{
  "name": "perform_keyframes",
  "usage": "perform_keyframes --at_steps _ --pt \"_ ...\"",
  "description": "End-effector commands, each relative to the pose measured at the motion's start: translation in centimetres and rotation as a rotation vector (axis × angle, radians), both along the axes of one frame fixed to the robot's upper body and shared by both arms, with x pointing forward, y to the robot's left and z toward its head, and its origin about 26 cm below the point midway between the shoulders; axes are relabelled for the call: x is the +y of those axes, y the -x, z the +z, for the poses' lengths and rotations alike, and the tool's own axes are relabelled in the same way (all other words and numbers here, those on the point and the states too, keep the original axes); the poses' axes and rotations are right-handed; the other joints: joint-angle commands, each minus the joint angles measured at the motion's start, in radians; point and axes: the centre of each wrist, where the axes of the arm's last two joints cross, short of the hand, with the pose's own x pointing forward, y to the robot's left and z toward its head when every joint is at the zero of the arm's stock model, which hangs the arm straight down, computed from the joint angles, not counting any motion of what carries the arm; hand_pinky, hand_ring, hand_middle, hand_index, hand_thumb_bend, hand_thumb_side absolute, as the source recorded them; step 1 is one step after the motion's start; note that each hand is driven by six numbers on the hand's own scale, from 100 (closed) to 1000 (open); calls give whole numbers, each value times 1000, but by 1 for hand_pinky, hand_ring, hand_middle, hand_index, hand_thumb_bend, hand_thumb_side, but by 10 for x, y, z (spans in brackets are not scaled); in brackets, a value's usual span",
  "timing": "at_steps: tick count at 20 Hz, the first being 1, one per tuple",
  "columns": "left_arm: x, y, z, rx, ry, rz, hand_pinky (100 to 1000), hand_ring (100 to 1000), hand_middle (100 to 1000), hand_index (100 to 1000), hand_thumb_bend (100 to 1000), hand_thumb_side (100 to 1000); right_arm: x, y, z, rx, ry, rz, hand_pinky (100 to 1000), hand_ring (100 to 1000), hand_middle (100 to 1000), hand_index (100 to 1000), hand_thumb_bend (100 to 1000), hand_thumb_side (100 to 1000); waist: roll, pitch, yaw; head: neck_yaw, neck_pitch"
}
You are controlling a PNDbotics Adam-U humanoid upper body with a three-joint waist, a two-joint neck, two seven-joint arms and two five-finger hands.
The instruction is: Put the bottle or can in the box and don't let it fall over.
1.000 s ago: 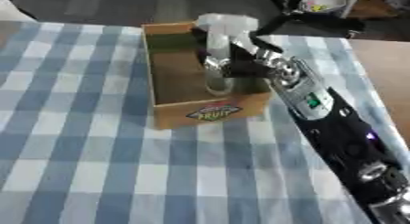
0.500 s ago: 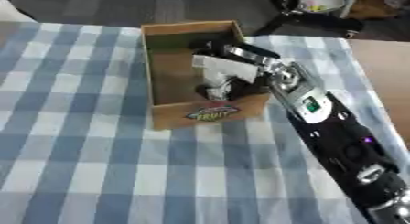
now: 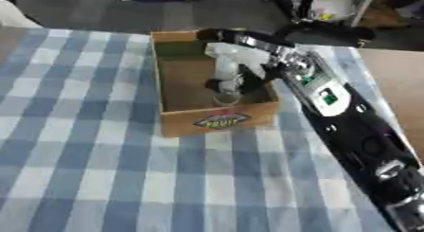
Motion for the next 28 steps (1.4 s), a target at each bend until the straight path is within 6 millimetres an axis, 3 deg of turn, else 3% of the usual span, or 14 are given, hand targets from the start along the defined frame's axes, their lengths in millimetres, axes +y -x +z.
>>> perform_keyframes --at_steps 1,4,8,18,28 --pt "7 4 10 -17 -39 16 1000 559 722 875 596 429 -14 -5 3 9 60 -41 998 1000 1000 1000 353 100 -5 -40 -1 2 12" --pt "10 5 10 -13 -50 31 1000 559 721 875 597 427 -26 -11 -16 78 73 -69 996 1000 1000 1000 362 100 -22 -49 -5 3 20" --pt "13 6 9 -5 -53 44 1000 559 721 875 598 427 -33 -10 -14 91 60 -58 993 1000 1000 1000 343 100 -33 -58 -13 3 27" --pt "14 7 7 -4 -49 53 1000 558 720 875 602 426 -44 -1 -2 98 -58 -50 980 1000 1000 1000 267 100 -20 -53 -30 19 26" --pt "17 9 2 9 -40 72 1000 557 718 874 606 425 -73 16 -3 106 -151 -80 964 1000 1000 1000 197 100 6 -62 -64 42 33"
